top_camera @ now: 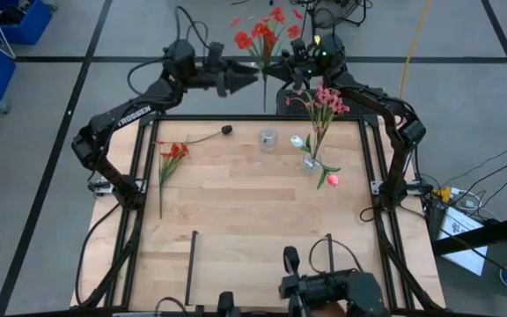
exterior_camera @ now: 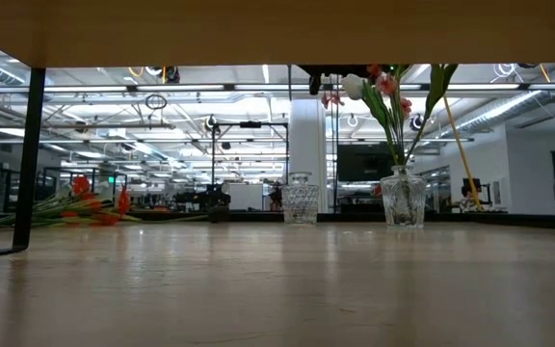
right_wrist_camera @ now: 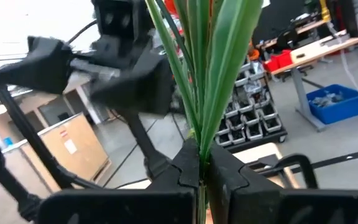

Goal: Pick and place flowers into a vace then onto a shelf
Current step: Put the right red flowers into the left transparent vase

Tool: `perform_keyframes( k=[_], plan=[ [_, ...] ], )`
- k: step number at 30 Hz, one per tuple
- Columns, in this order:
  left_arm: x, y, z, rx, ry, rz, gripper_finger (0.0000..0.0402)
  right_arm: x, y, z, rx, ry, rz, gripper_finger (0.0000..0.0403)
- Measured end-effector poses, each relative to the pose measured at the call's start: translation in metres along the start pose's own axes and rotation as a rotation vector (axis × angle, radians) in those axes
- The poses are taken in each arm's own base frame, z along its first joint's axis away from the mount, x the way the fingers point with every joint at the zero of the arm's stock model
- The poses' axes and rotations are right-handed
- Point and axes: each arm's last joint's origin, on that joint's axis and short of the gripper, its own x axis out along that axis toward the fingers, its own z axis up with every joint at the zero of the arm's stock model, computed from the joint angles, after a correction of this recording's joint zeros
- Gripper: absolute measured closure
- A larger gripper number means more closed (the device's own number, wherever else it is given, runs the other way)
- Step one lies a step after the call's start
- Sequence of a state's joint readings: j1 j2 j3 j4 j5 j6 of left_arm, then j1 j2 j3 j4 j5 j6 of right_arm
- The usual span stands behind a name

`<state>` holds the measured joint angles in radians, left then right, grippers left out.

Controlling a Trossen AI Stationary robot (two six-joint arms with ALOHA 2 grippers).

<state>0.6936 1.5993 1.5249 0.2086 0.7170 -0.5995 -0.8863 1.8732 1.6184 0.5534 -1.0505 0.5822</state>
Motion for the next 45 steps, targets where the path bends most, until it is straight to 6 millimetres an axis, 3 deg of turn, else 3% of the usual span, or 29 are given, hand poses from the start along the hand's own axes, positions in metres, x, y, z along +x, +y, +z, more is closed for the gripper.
perform_keyframes(
  k=[12, 16, 20, 27, 45],
  plan=[
    [0.001, 0.012, -0.022, 0.034, 0.102, 0.282, 0.005, -0.008, -0.003, 0.003, 0.02, 0.0, 0.006, 0.0403],
    [0.002, 0.012, -0.022, -0.054, 0.074, 0.322, 0.005, -0.007, -0.002, 0.003, 0.023, 0.003, 0.011, 0.0403],
    [0.005, 0.011, -0.026, 0.021, 0.081, 0.373, 0.005, -0.005, -0.001, 0.003, 0.021, 0.003, 0.015, 0.0403],
    [0.007, 0.011, -0.032, -0.001, 0.02, 0.614, 0.005, -0.003, 0.0, 0.002, 0.043, 0.009, 0.025, 0.0403],
    [0.007, 0.012, -0.031, 0.032, 0.008, 0.638, 0.005, 0.015, 0.01, -0.01, 0.016, 0.098, 0.135, 0.0403]
  ],
)
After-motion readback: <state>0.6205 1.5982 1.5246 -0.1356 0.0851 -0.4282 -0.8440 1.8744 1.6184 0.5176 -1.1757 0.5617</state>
